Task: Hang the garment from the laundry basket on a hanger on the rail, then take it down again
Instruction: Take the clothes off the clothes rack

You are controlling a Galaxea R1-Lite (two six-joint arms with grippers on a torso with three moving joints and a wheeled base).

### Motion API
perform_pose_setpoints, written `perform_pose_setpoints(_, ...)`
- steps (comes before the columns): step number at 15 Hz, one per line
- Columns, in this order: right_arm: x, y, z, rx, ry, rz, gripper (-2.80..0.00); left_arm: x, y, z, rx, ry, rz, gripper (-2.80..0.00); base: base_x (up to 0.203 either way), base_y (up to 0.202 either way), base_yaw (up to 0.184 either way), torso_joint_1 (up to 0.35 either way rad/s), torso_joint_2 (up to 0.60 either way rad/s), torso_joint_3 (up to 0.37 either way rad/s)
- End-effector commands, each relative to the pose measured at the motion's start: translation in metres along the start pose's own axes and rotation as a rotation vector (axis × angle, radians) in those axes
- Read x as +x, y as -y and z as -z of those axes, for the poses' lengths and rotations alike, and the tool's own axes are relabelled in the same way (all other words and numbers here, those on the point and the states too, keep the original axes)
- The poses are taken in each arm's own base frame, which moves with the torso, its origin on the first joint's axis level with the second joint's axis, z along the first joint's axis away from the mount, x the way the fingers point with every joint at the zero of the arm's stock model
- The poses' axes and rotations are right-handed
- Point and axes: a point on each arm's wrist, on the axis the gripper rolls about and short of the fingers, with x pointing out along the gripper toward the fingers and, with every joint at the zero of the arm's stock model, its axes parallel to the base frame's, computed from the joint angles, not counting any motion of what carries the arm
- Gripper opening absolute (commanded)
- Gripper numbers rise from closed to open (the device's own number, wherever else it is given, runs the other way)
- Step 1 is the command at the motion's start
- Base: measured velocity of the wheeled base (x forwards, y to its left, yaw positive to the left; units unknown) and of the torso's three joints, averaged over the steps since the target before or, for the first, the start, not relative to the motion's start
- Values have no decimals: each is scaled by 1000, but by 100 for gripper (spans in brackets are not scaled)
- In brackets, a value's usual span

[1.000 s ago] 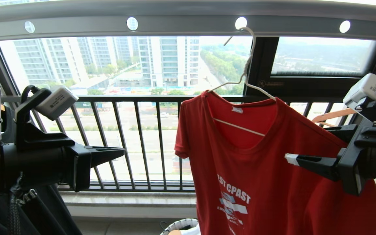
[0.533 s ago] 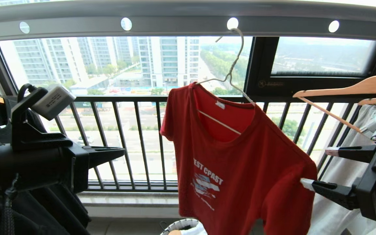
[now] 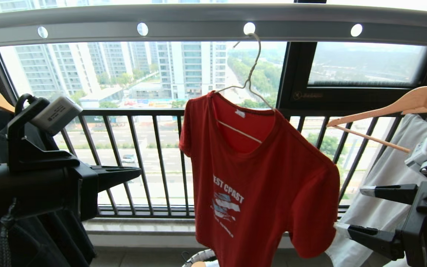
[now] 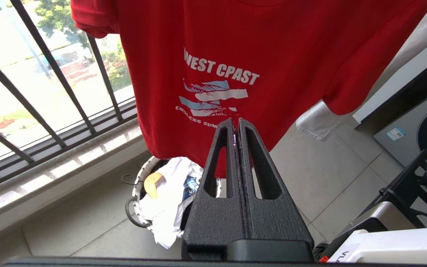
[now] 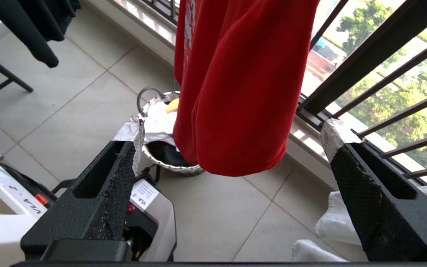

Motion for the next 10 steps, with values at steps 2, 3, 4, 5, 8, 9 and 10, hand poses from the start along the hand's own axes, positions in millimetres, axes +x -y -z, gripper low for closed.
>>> perform_pose_setpoints(2,24,3,10,12,-58,-1,0,0,0,0,0,0,3,-280,0,0,0,0,0,0)
perform_pose_setpoints(3,35,8,13,21,-65,14,0,0,0,0,0,0,3,-280,0,0,0,0,0,0)
perform_pose_setpoints(4,45,14,15,29,-71,30,0,0,0,0,0,0,3,-280,0,0,0,0,0,0)
perform_pose_setpoints(5,53,21,18,36,-78,50,-280,0,0,0,0,0,3,-280,0,0,0,0,0,0)
perform_pose_setpoints(8,50,25,23,14,-66,45,-280,0,0,0,0,0,3,-280,0,0,0,0,0,0)
perform_pose_setpoints(9,46,23,25,13,-58,47,-280,0,0,0,0,0,3,-280,0,0,0,0,0,0)
perform_pose_setpoints(10,40,22,27,13,-49,53,-280,0,0,0,0,0,3,-280,0,0,0,0,0,0)
